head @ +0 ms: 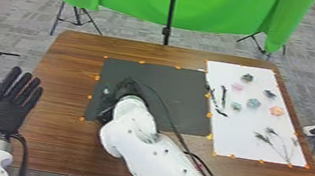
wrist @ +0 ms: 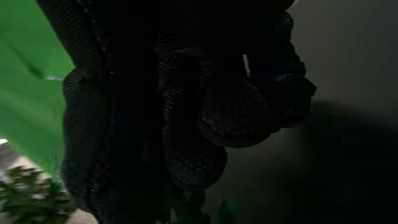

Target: Arrange flowers

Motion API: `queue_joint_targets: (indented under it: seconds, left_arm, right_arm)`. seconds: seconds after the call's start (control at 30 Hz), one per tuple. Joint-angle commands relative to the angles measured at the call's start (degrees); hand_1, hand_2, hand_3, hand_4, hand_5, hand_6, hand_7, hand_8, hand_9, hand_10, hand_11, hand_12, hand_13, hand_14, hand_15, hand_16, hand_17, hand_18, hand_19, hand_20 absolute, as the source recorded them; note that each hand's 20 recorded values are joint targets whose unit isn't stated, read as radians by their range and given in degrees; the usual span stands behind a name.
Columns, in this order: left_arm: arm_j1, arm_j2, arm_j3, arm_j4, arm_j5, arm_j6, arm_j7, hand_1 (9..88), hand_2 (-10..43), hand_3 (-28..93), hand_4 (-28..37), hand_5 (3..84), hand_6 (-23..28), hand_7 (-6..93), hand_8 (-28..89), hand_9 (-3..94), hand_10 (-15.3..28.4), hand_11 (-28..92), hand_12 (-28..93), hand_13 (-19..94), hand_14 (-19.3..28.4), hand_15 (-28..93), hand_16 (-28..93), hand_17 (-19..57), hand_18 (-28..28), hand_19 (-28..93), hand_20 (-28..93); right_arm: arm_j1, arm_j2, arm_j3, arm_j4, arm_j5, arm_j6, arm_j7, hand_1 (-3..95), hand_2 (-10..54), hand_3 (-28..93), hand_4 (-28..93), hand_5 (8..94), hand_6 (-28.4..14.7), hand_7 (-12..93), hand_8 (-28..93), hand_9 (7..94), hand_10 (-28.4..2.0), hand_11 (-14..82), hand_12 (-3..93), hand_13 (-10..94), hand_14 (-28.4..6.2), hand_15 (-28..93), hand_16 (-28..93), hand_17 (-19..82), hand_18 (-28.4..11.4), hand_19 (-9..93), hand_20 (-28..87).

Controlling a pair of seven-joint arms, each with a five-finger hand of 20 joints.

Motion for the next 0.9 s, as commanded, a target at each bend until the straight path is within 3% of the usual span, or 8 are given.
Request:
queue_joint_targets:
  seconds: [0.03, 0.17, 0.4, 0.53, 0.7, 0.73, 0.8, 0.9]
  left_arm:
    - [0.1, 0.07, 0.55, 0.33, -0.49, -0.06, 0.68, 25.2, 17.1, 77, -28.3, 41.4, 8.5, 8.8, -10, 37.2, 15.0, 18, 8, 28, 15.2, 28, -7, -6.3, 12.6, 34, 11]
    - [-0.1, -0.05, 1.08, 0.71, -2.15, -2.16, 1.47, 25.7, 16.9, 78, -28.3, 41.3, 8.5, 8.8, -10, 37.2, 15.0, 18, 9, 28, 15.2, 29, -6, -6.3, 12.7, 34, 11]
    - [0.0, 0.13, 0.77, 0.75, -1.84, -2.48, 1.77, 26.0, 16.9, 78, -28.3, 41.1, 8.3, 8.9, -10, 37.3, 15.1, 19, 9, 28, 15.4, 29, -6, -6.3, 12.9, 34, 11]
    - [-0.1, -0.99, 0.64, 1.12, -1.82, -3.80, 2.16, 26.1, 16.8, 78, -28.3, 41.2, 8.3, 8.8, -10, 37.3, 15.2, 18, 9, 28, 15.5, 30, -6, -6.3, 13.0, 34, 11]
    - [-0.1, -0.80, -0.69, 1.47, -2.08, -2.69, 1.87, 25.9, 16.6, 78, -28.3, 41.1, 8.4, 8.7, -10, 37.3, 15.2, 18, 9, 28, 15.5, 30, -6, -6.4, 13.0, 34, 11]
    - [-0.1, -0.72, -0.92, 1.55, -1.91, -3.06, 1.66, 25.5, 16.6, 77, -28.3, 41.1, 8.3, 8.7, -10, 37.3, 15.2, 18, 9, 28, 15.5, 30, -6, -6.4, 13.0, 34, 12]
    - [0.1, -0.34, -1.24, 1.46, -1.90, -2.83, 1.36, 24.5, 17.1, 77, -28.3, 41.0, 8.3, 8.7, -10, 37.2, 15.2, 18, 9, 28, 15.6, 30, -6, -6.4, 13.1, 34, 12]
    - [-0.5, -0.13, -1.14, 1.75, -1.80, -2.48, 1.04, 24.1, 17.3, 77, -28.3, 40.9, 8.3, 8.7, -10, 37.1, 15.2, 18, 9, 28, 15.6, 30, -6, -6.3, 13.1, 34, 12]
  right_arm:
    - [1.1, -0.2, -1.4, 1.2, -1.5, 0.4, -0.8, 85.3, -9.5, -28, 59, 64.1, -3.0, 58, 5, 75.1, -14.7, 45.3, 44.3, 73, -13.5, 74, 29, 40, -28.4, 93, 44]
    - [0.2, 0.6, -2.5, 0.9, -3.9, -0.4, -1.7, 83.3, -9.5, -28, 59, 61.2, -5.5, 53, 4, 71.4, -16.4, 47.8, 42.1, 70, -14.6, 76, 28, 37, -28.4, 93, 43]
    - [0.8, 1.4, -3.2, 1.1, -6.8, -3.1, -2.2, 82.4, -9.5, -28, 60, 57.0, -6.9, 54, 2, 67.7, -18.0, 51.1, 40.3, 68, -16.0, 78, 28, 36, -28.4, 93, 43]
    - [1.0, 4.7, -4.4, -1.9, -5.3, -0.5, -3.5, 80.5, -9.5, -28, 64, 54.9, -8.1, 51, 1, 65.4, -19.0, 53.4, 38.6, 66, -16.6, 79, 27, 36, -28.4, 93, 44]
    - [-0.5, 9.7, -5.8, -7.2, -2.1, 0.9, -13.5, 76.8, -7.2, -28, 70, 54.2, -8.4, 50, -5, 56.6, -22.5, 55.2, 28.7, 57, -19.8, 83, 26, 33, -28.4, 93, 47]
    - [-1.0, 10.4, -5.7, -8.1, -1.9, -0.8, -16.3, 63.7, -4.6, 0, 54, 56.2, -7.2, 46, -7, 50.9, -23.6, 54.4, 22.6, 51, -21.5, 82, 30, 31, -27.3, 90, 49]
    - [-1.5, 10.9, -5.5, -8.6, -3.6, -4.0, -20.7, 39.6, -5.0, 73, -12, 58.2, -5.3, 42, -15, 41.7, -25.3, 55.2, 20.8, 42, -23.4, 87, 22, 24, -26.7, 89, 50]
    - [-2.4, 10.6, -3.7, -8.7, -6.3, -12.0, -24.4, 31.0, -1.7, 88, -24, 60.8, -2.4, 34, -22, 33.2, -26.5, 55.9, 20.6, 32, -25.6, 89, 17, 18, -25.4, 86, 50]
